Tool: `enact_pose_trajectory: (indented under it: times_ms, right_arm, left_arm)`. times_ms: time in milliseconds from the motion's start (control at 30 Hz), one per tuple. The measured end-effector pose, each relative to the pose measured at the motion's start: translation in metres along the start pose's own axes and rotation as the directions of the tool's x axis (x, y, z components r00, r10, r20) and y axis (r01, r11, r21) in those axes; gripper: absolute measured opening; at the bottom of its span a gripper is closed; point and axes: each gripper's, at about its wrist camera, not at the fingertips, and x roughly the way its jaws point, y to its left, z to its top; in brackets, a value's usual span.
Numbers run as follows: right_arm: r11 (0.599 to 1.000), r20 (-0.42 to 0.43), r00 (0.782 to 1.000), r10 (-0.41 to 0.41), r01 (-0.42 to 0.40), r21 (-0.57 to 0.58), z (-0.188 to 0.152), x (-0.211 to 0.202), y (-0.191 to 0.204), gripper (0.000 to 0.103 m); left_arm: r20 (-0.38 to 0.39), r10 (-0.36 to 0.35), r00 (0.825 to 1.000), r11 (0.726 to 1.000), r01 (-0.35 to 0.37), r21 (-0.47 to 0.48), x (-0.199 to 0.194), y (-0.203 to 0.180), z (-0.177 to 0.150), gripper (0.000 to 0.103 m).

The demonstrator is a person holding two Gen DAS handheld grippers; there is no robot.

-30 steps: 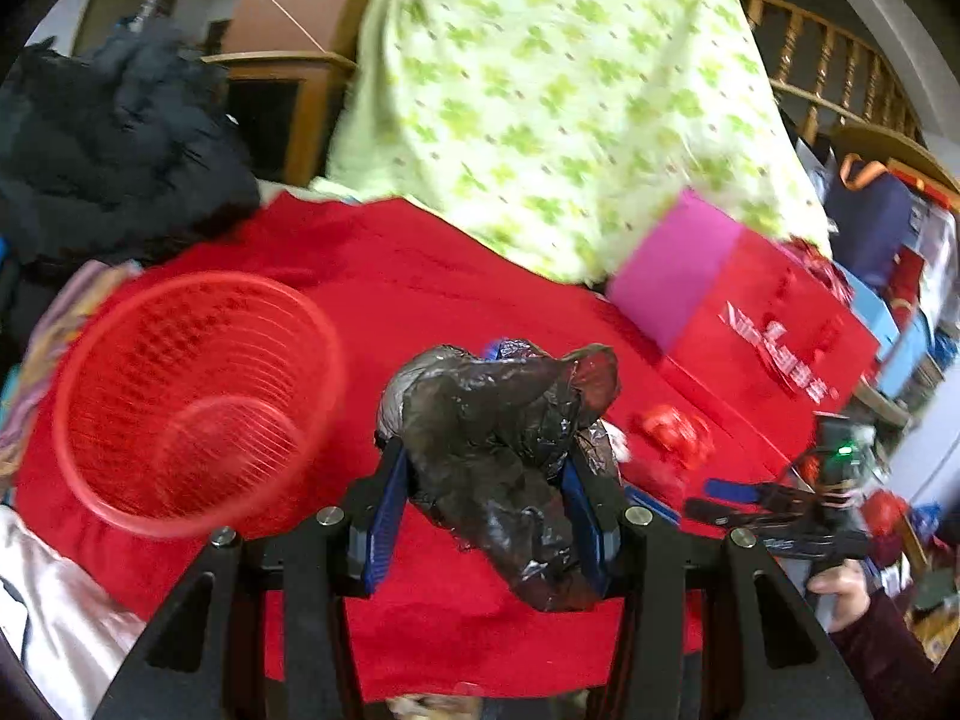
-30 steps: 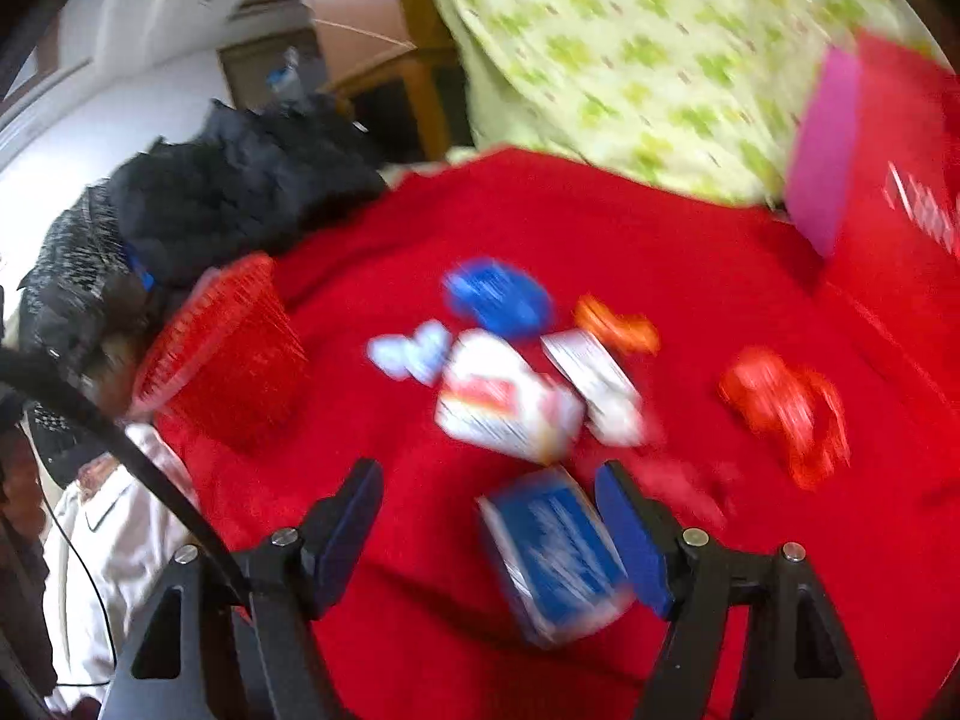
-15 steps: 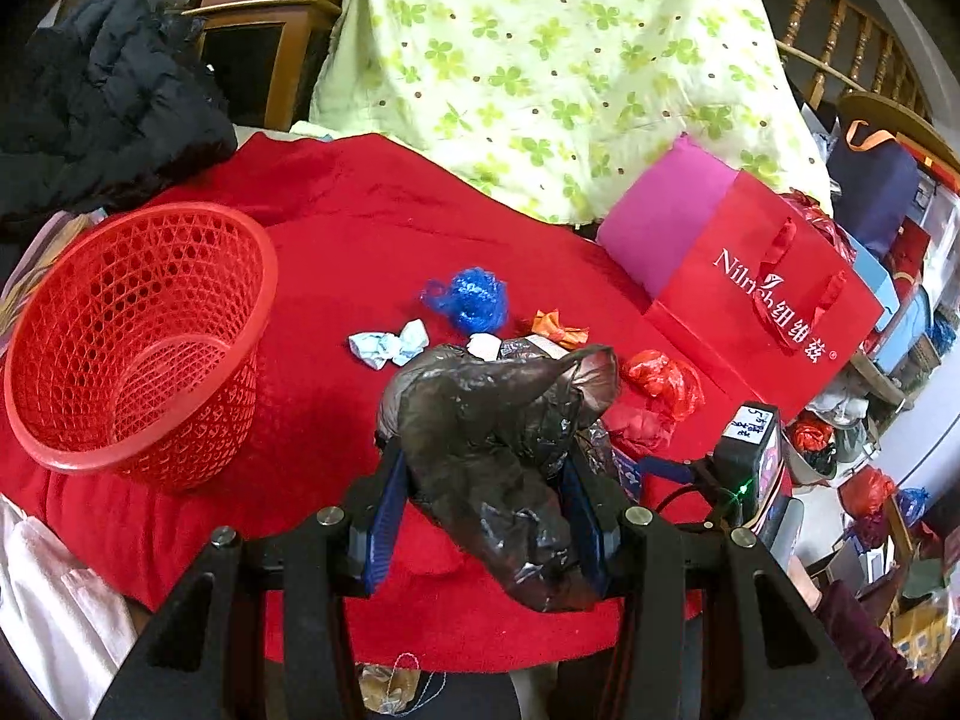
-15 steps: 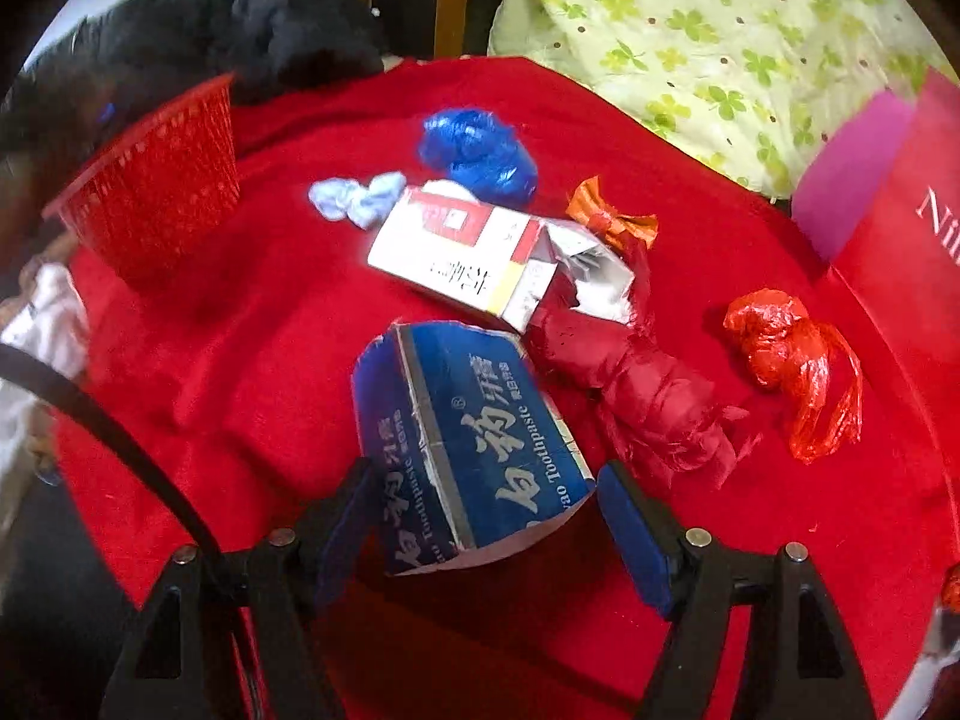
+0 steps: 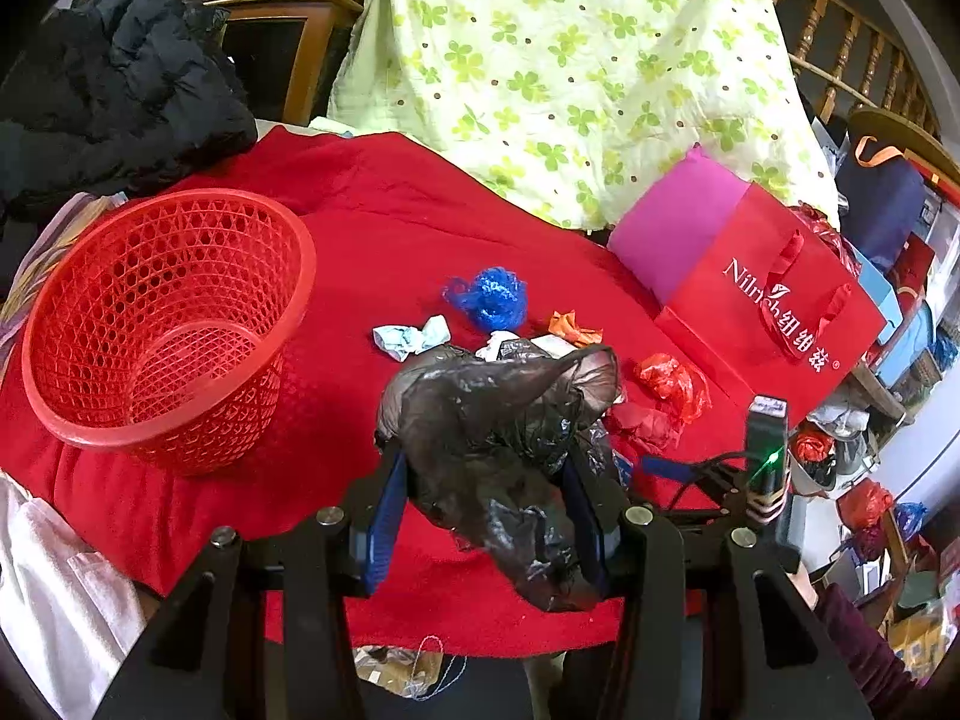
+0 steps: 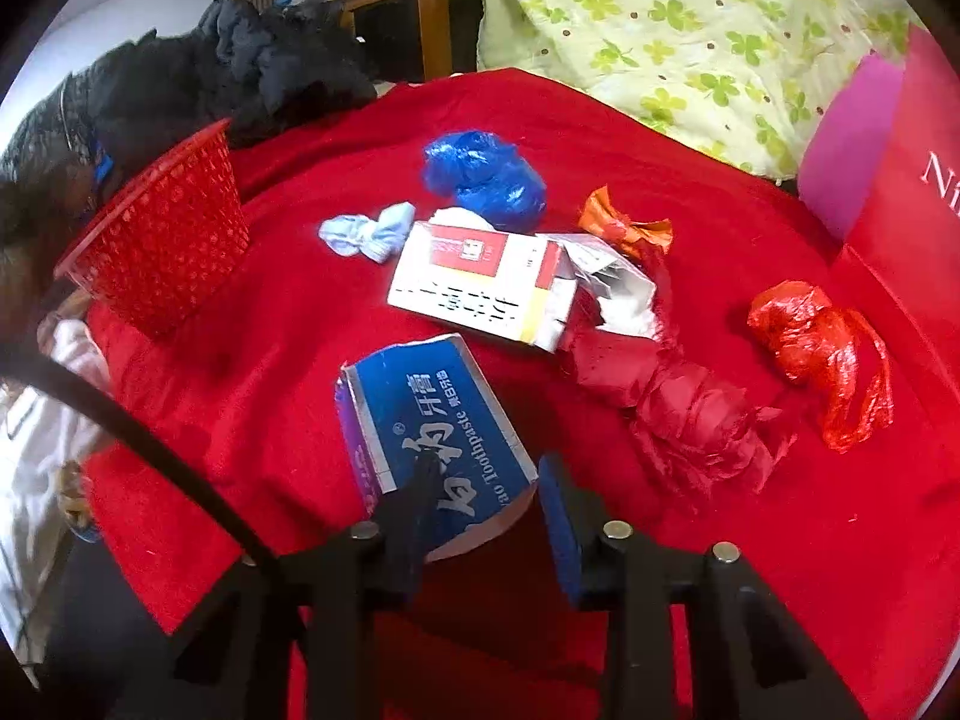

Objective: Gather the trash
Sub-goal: 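Carry bag and box over red mesh basket and open both tools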

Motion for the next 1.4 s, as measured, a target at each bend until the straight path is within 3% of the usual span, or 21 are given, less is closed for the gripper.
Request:
enact_pose_trajectory:
  times_ms: [33,133,367,400,433,533,633,833,900,967,1100,1233,1333,1400]
  right_arm:
    - [1.0,0.006,1.0,0.023,-0.023,0.011,0.001,-0.001,0.001,0.085]
    - [0.999,0.045,0.999,0.026,-0.024,-0.041,0.003,-0.007,0.015,0.085]
    - [0.966,-0.038,0.991,-0.127,0.115,-0.231,0.007,0.032,0.049,0.085]
    - [0.957,-0.046,0.987,-0.156,0.139,-0.256,0.005,0.039,0.054,0.081]
    - [0.953,-0.048,0.985,-0.167,0.148,-0.265,0.004,0.041,0.055,0.064]
    - [0.946,-0.007,0.983,-0.184,0.175,-0.272,0.004,0.034,0.057,0.056]
    - [0.968,0.039,0.991,-0.13,0.135,-0.212,0.009,0.011,0.05,0.046]
    - [0.988,0.139,0.99,0.026,-0.004,-0.157,0.036,-0.036,0.066,0.046]
    - [0.988,0.181,0.977,0.111,-0.088,-0.127,0.049,-0.051,0.073,0.046]
    - [0.978,0.238,0.95,0.201,-0.18,-0.106,0.065,-0.066,0.082,0.046]
    - [0.934,0.314,0.88,0.356,-0.349,-0.08,0.107,-0.082,0.109,0.046]
    - [0.889,0.349,0.822,0.45,-0.448,-0.092,0.15,-0.081,0.155,0.046]
    - [0.874,0.36,0.801,0.478,-0.475,-0.104,0.178,-0.066,0.191,0.05]
    - [0.87,0.343,0.806,0.483,-0.486,-0.085,0.192,-0.048,0.208,0.056]
  left_arm:
    - [-0.003,-0.002,1.0,1.0,0.002,-0.002,0.0,0.001,-0.001,0.051]
    - [-0.008,0.004,1.0,1.0,-0.004,-0.003,0.001,0.002,-0.001,0.051]
    - [-0.013,-0.001,1.0,1.0,0.001,-0.016,0.001,0.006,-0.001,0.051]
    - [-0.014,-0.002,1.0,1.0,0.001,-0.02,0.0,0.008,-0.001,0.051]
    - [-0.014,-0.001,1.0,1.0,0.001,-0.023,0.0,0.009,-0.001,0.051]
    - [-0.013,0.003,1.0,1.0,-0.003,-0.031,0.0,0.013,-0.001,0.051]
    - [0.001,-0.002,1.0,0.999,0.002,-0.034,-0.006,0.015,0.001,0.051]
    - [0.099,0.047,0.994,0.998,-0.043,-0.039,-0.038,0.032,0.017,0.051]
    - [0.132,0.083,0.988,0.996,-0.078,-0.037,-0.049,0.04,0.023,0.051]
    - [0.172,0.133,0.976,0.991,-0.129,-0.035,-0.062,0.052,0.031,0.051]
    - [0.211,0.244,0.947,0.97,-0.239,-0.049,-0.075,0.081,0.051,0.052]
    - [0.21,0.33,0.92,0.944,-0.325,-0.062,-0.068,0.11,0.066,0.053]
    - [0.182,0.353,0.918,0.936,-0.344,-0.078,-0.058,0.131,0.069,0.06]
    - [0.139,0.374,0.917,0.927,-0.363,-0.097,-0.047,0.143,0.07,0.068]
